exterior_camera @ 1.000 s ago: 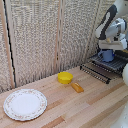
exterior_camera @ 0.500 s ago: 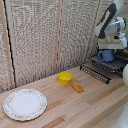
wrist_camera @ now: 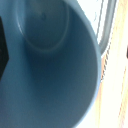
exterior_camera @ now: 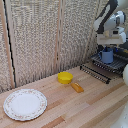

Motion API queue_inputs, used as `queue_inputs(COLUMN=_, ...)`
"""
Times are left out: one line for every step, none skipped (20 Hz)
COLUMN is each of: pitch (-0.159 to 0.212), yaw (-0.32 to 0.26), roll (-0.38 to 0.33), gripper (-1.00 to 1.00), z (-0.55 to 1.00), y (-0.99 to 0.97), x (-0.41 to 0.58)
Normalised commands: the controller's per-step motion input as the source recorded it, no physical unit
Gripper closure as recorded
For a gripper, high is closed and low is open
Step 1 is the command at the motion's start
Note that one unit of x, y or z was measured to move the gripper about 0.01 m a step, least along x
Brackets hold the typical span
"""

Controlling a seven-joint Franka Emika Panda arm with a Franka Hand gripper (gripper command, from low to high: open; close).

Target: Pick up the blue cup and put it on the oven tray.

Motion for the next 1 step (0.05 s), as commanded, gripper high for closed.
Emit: queue_inputs(pitch=-0.026, yaw=0.045, roll=0.0, gripper=-1.0, z=0.65, y=0.0, x=0.129)
